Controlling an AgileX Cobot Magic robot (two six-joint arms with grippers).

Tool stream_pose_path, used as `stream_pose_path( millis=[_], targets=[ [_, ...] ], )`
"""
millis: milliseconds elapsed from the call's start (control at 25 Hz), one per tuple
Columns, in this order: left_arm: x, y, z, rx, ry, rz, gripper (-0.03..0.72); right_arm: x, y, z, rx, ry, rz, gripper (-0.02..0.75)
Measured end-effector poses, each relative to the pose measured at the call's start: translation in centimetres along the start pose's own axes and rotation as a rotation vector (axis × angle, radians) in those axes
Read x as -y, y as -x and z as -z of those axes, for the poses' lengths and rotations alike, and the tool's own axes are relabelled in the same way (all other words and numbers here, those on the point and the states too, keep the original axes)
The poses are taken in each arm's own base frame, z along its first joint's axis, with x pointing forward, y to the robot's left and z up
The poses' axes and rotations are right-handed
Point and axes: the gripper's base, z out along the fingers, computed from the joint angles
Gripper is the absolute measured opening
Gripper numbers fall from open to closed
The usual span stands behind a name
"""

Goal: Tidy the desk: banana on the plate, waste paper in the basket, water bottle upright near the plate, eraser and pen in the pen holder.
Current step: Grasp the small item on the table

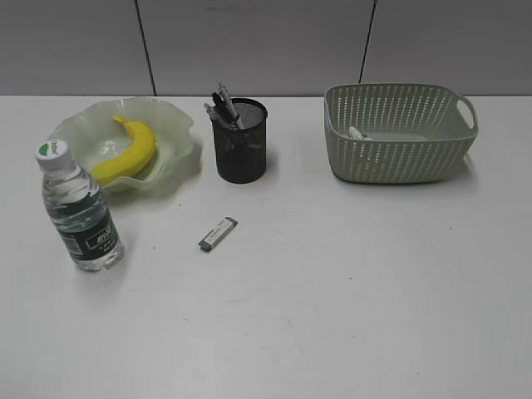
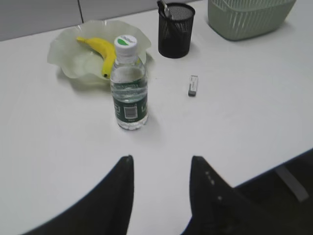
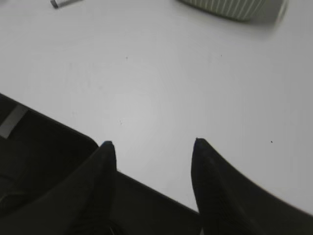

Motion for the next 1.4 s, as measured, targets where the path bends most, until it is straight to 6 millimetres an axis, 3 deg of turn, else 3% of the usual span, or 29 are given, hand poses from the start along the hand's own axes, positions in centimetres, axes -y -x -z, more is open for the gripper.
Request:
stream_pose_path(
  millis=[160, 320, 520, 760, 920, 1120, 1400],
  targets=[
    [0.8, 1.6, -3.0, -0.181, -0.05, -0.044, 0.289, 0.2, -1.7, 1.5, 0.142, 0.01, -0.011, 0.392],
    [1.8, 5.5, -7.4, -0.236, -0.111, -0.044, 0.289, 0.2, -1.6, 0.9, 0.153, 0.01, 0.01, 0.392],
    [2.9, 10.3, -15.8, -0.295, -0.153, -0.094, 0.289, 0.2, -1.5, 0.8, 0.158, 0.01, 0.034, 0.376],
    [4.0, 12.8, -25.9, -0.438, -0.164, -0.172, 0.326, 0.2, -1.5, 0.8, 0.159, 0.008, 0.039, 0.372],
    [6.2, 12.8, -31.7, -0.504, -0.189, -0.302, 0.396, 0.2, -1.4, 0.8, 0.16, 0.008, 0.04, 0.372],
    [7.7, 10.4, -37.7, -0.627, -0.208, -0.344, 0.413, 0.2, -1.4, 0.8, 0.16, 0.008, 0.04, 0.372],
    [7.8, 6.4, -42.2, -0.747, -0.193, -0.326, 0.417, 0.2, -1.4, 0.8, 0.16, 0.008, 0.04, 0.372]
  ],
)
